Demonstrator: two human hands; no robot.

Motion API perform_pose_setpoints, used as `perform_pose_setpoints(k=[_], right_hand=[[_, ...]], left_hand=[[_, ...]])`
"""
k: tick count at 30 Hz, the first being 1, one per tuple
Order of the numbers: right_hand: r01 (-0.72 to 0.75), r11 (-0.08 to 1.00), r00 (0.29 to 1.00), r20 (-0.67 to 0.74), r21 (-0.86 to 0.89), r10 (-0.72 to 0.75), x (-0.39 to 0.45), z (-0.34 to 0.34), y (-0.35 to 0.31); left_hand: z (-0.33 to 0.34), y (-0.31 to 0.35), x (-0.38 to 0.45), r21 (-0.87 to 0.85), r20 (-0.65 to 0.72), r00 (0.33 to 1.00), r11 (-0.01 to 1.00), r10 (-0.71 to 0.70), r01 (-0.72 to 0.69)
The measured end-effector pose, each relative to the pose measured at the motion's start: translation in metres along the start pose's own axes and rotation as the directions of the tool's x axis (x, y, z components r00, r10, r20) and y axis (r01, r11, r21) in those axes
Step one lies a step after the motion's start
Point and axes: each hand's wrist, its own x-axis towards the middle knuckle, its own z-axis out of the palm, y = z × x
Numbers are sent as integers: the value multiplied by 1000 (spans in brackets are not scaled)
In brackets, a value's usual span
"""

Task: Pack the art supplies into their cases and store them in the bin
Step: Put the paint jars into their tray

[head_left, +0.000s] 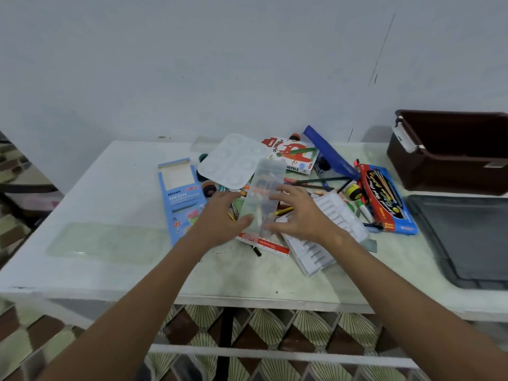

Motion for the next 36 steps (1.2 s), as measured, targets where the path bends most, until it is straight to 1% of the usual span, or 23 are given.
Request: perform_pose_setpoints(k=[2, 5, 8, 11, 14, 15, 17, 19, 20, 21, 22, 23, 24, 25, 27, 29, 31, 32, 33, 34, 35, 36], right_hand=[[29, 999, 995, -96, 13, -28, -4, -3, 10], [51, 999, 977, -209, 2, -49, -6, -5, 26], [33, 999, 967, -251, -19, -37, -6, -7, 39], [68, 996, 956, -283, -53, -81, -5, -10, 44], [92, 993, 936, -332, -80, -114, -1, -14, 41], [84, 994, 935, -341, -65, -101, 0, -16, 39], [86, 996, 932, -354, -3, -82, 2, -20, 32], [71, 995, 941, -335, 74, -43, 4, -25, 25], [35, 992, 952, -305, 118, 3, 5, -28, 22], [2, 987, 960, -277, 160, 43, 7, -31, 19], [-15, 982, 963, -260, 189, 65, 8, -35, 17], [-17, 979, 964, -258, 203, 70, 9, -39, 14], [-11, 977, 964, -259, 214, 68, 9, -42, 11], [-8, 971, 965, -254, 238, 70, 9, -45, 7], [-12, 943, 972, -215, 333, 89, 3, -49, -2], [-9, 912, 982, -170, 410, 86, -8, -51, -12], [7, 902, 988, -141, 432, 59, -23, -50, -22], [10, 903, 990, -130, 430, 51, -31, -48, -25], [-17, 909, 991, -116, 417, 72, -39, -46, -27], [-75, 915, 987, -99, 397, 124, -48, -43, -28], [-151, 916, 978, -79, 372, 193, -58, -41, -28], [-225, 912, 963, -60, 343, 261, -67, -39, -26]], left_hand=[[10, 10, 0, -23, 68, 998, 1000, -13, 14], [24, 19, 2, 20, 138, 988, 997, -75, 73], [37, 25, 2, 90, 126, 985, 990, -116, 105], [43, 26, 5, 110, 63, 989, 986, -131, 124], [40, 31, 8, -52, -78, 993, 995, -84, 80], [34, 35, 7, -109, -129, 988, 991, -88, 74], [20, 37, 9, -223, -158, 977, 969, -140, 102], [4, 35, 10, -357, -124, 973, 924, -194, 139], [-5, 32, 12, -436, -100, 970, 886, -220, 156], [-15, 31, 13, -540, -65, 963, 821, -263, 188], [-26, 28, 13, -656, -2, 948, 716, -317, 238], [-38, 26, 12, -758, 88, 936, 586, -340, 284], [-49, 20, 10, -817, 169, 934, 485, -313, 310], [-59, 15, 6, -837, 230, 935, 436, -269, 331], [-74, 7, -3, -838, 310, 929, 404, -202, 367], [-82, -1, -13, -823, 391, 907, 381, -159, 422], [-85, -10, -23, -786, 473, 868, 373, -150, 493], [-85, -14, -28, -763, 501, 848, 374, -173, 527], [-82, -18, -32, -747, 508, 836, 376, -208, 548], [-76, -22, -37, -746, 482, 840, 386, -249, 543], [-70, -25, -43, -762, 429, 859, 400, -278, 510], [-65, -29, -48, -773, 364, 886, 436, -289, 460]])
